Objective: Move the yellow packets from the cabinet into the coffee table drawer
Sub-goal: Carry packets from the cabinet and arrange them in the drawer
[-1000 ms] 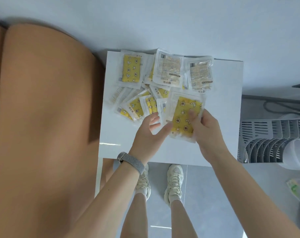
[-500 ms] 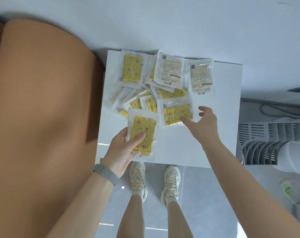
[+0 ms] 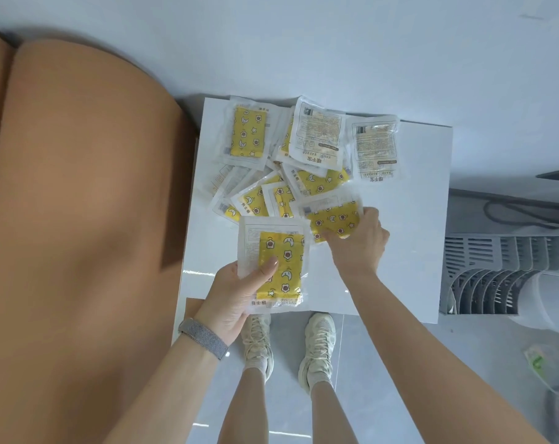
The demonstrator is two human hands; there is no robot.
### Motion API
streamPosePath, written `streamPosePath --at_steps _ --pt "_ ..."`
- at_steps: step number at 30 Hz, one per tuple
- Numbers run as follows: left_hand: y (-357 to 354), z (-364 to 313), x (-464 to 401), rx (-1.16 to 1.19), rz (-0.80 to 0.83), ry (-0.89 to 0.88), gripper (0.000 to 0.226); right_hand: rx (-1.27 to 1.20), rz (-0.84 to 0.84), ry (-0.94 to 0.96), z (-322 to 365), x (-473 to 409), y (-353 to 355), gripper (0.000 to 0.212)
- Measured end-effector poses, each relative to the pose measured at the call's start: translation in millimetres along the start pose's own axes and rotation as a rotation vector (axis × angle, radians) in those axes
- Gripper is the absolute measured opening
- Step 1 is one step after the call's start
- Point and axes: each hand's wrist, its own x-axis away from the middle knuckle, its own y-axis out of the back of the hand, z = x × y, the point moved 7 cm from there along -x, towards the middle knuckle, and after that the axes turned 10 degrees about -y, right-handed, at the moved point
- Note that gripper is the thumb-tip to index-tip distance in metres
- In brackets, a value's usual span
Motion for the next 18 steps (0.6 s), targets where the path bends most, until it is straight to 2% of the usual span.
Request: streamPosePath --at_steps 3,5,8,10,12,13,18 --pt "-1.6 -9.2 -2.7 -0.094 0.034 -0.063 0.050 -0.277 0.124 0.065 5.7 7.3 15.8 0.028" --pt "-3.7 -13.6 -4.0 -0.125 0.068 -0.089 0.057 -0.259 0.256 0.079 13.2 12.3 25.0 0.026" --pt "-6.9 -20.7 -6.0 -0.155 0.089 -0.127 0.065 -0.149 0.589 0.128 29.0 25.5 27.3 0.035" --pt "-9.8 -22.7 -6.4 -0.182 0.111 -0.136 0.053 -0.094 0.795 0.171 38.9 39.0 23.7 0.039" --pt "-13.6 -23.3 -4.6 -0.173 0.135 -0.111 0.027 -0.061 0.870 0.201 46.8 48.8 19.7 0.037" --pt "-13.9 -23.5 -3.9 -0.166 0.137 -0.108 0.021 -0.044 0.882 0.205 49.2 52.9 16.8 0.037" --pt "0.6 -32.3 -0.4 -0.108 0.034 -0.144 0.035 0.015 1.076 0.143 66.0 61.5 8.6 0.038"
